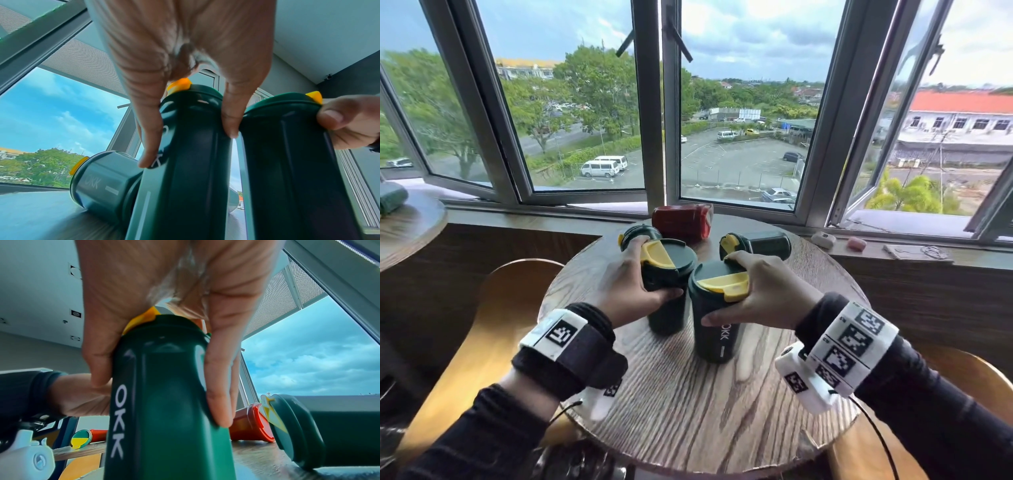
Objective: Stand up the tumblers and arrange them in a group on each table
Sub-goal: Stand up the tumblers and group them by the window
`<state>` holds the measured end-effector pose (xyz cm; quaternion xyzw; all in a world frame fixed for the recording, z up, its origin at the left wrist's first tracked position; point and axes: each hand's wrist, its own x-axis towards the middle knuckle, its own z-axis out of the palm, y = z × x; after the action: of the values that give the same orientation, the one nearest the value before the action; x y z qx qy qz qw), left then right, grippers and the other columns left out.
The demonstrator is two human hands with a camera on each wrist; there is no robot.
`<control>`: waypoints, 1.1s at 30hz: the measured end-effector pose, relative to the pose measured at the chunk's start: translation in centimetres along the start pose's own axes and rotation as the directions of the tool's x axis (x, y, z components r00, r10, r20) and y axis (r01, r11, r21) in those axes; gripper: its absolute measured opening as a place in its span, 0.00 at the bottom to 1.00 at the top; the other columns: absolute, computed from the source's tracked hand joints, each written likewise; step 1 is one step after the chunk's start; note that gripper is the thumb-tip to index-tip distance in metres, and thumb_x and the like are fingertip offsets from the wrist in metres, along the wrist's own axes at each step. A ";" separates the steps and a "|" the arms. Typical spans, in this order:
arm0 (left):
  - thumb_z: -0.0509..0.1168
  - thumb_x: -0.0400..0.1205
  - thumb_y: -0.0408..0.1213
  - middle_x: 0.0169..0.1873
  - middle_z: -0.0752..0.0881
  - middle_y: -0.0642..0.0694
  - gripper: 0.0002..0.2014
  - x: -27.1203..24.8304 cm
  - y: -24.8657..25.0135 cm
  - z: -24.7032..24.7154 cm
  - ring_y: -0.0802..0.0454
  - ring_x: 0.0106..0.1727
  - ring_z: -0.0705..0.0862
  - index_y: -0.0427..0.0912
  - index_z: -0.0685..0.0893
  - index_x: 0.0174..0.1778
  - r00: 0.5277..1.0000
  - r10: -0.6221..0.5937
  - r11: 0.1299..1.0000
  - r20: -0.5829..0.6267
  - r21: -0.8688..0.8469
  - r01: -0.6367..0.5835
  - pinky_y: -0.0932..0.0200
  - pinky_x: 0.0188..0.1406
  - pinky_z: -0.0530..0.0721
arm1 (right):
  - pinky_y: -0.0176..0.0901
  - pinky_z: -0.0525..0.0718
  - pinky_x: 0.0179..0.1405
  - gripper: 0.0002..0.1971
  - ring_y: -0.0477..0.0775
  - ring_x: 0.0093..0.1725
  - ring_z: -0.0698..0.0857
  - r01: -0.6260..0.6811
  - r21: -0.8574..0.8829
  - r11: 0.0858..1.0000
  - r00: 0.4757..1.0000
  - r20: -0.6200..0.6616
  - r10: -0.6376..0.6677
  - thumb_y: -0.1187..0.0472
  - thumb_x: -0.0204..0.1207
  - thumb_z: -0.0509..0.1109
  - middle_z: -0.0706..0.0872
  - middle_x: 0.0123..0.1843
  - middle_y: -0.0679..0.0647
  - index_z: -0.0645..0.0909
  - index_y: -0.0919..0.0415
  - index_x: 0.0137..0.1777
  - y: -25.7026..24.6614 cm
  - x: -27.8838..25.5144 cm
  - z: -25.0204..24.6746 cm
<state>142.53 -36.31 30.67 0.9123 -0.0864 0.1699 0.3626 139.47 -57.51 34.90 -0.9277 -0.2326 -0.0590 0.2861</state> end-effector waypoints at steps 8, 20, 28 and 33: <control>0.81 0.61 0.44 0.62 0.80 0.44 0.47 0.2 -1.1 0.1 0.44 0.62 0.80 0.45 0.64 0.74 0.998 -0.011 0.995 0.055 -0.100 0.017 0.54 0.63 0.76 | 0.17 0.75 0.38 0.38 0.35 0.40 0.79 -0.020 0.032 0.999 1.000 0.009 0.020 0.45 0.51 0.85 0.79 0.40 0.35 0.77 0.55 0.62 0.0 0.5 0.1; 0.80 0.60 0.47 0.60 0.78 0.50 0.47 -0.2 -1.2 0.4 0.50 0.59 0.79 0.48 0.62 0.73 0.998 0.009 0.983 0.057 -0.182 0.001 0.60 0.59 0.79 | 0.14 0.72 0.47 0.47 0.34 0.50 0.77 0.048 0.038 0.998 0.998 0.045 -0.049 0.36 0.53 0.79 0.77 0.55 0.40 0.69 0.54 0.72 1.2 -0.4 0.2; 0.78 0.62 0.45 0.65 0.75 0.49 0.47 -0.1 -0.8 0.1 0.52 0.65 0.76 0.48 0.62 0.75 0.995 -0.025 0.976 0.095 -0.213 0.045 0.71 0.61 0.72 | 0.50 0.83 0.56 0.57 0.49 0.57 0.82 -0.003 -0.007 1.000 1.000 0.029 0.003 0.13 0.50 0.41 0.83 0.63 0.53 0.77 0.55 0.65 5.1 3.7 -4.7; 0.80 0.63 0.42 0.63 0.75 0.52 0.47 -0.5 0.0 -0.2 0.52 0.62 0.79 0.51 0.62 0.75 0.994 -0.060 0.976 0.095 -0.202 0.078 0.61 0.61 0.80 | 0.49 0.74 0.70 0.43 0.57 0.72 0.74 0.005 -0.332 0.943 0.984 0.172 0.055 0.34 0.66 0.70 0.71 0.76 0.57 0.65 0.58 0.76 8.4 7.8 -5.2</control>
<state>142.02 -36.10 30.63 0.8790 -0.0876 0.1069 0.4563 150.44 -63.39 36.90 -0.9669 -0.2324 -0.0100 0.1048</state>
